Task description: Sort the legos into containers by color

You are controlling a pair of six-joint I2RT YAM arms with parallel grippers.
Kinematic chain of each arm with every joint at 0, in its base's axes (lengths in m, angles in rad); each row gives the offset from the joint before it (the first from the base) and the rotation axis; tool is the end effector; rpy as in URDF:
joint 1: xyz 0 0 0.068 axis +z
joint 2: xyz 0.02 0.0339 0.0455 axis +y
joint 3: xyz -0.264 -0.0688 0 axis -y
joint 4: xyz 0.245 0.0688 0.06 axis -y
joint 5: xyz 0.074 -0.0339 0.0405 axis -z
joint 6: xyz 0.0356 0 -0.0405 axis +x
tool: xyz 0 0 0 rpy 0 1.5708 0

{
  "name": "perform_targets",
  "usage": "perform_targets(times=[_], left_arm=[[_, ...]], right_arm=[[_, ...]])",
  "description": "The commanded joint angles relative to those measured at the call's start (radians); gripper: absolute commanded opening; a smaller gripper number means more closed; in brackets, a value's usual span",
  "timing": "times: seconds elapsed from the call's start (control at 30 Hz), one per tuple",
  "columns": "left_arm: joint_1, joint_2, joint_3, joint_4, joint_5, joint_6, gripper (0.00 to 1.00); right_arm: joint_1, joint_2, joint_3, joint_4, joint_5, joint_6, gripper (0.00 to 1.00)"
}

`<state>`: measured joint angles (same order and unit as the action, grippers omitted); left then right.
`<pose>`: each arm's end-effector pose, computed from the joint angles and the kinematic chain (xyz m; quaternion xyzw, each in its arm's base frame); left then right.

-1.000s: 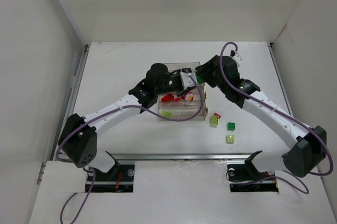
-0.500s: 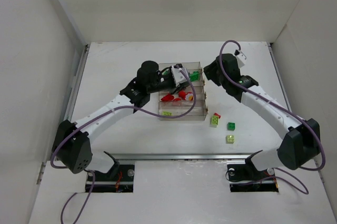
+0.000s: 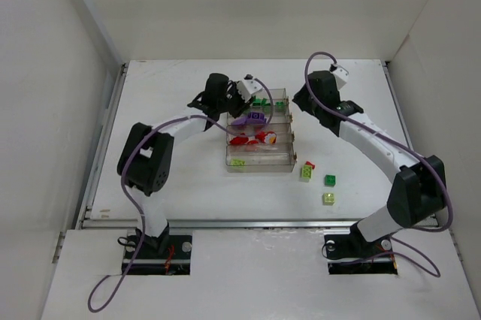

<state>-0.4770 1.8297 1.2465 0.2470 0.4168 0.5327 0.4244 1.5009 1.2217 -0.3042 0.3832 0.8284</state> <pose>0.3716 -0.2083 0.2487 0.4907 0.6404 -0.1529 0.5708 0.3180 0.1291 0.3081 0.2618 0.8288 0.1369 0.4752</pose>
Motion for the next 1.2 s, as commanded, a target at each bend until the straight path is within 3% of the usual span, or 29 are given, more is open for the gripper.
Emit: perform_targets(times=[0.0,0.23,0.27,0.37,0.4,0.53,0.73,0.93,1.07,1.17], left_arm=[[0.029,0.060,0.122,0.015,-0.029,0.067,0.00],[0.060,0.160,0.208,0.038,-0.038,0.058,0.00],[0.060,0.160,0.208,0.038,-0.038,0.058,0.04],[0.060,0.183,0.208,0.008,-0.017,0.105,0.21],[0.060,0.183,0.217,-0.021,-0.016,0.122,0.39],[0.060,0.183,0.226,-0.081,0.023,0.168,0.69],[0.060,0.160,0.249,-0.101,0.025,0.193,0.74],[0.042,0.008,0.248,-0.078,0.109,0.164,0.73],[-0.038,-0.153,0.096,-0.068,0.154,0.211,0.69],[-0.077,-0.274,0.018,-0.034,0.233,0.187,0.66]], right_arm=[[-0.012,0.030,0.073,0.059,0.022,-0.075,0.00],[-0.021,0.076,0.124,0.039,-0.027,-0.097,0.00],[-0.021,0.088,0.124,0.039,-0.027,-0.097,0.00],[-0.030,0.099,0.134,0.028,-0.037,-0.107,0.00],[-0.030,0.099,0.143,0.028,-0.037,-0.117,0.00],[-0.039,0.108,0.165,0.017,-0.037,-0.126,0.00],[-0.039,0.108,0.185,0.017,-0.056,-0.164,0.00],[-0.039,0.041,0.160,0.017,-0.086,-0.129,0.00],[-0.073,-0.042,0.101,0.086,-0.265,-0.034,0.00],[-0.073,-0.071,0.076,0.166,-0.443,-0.140,0.00]])
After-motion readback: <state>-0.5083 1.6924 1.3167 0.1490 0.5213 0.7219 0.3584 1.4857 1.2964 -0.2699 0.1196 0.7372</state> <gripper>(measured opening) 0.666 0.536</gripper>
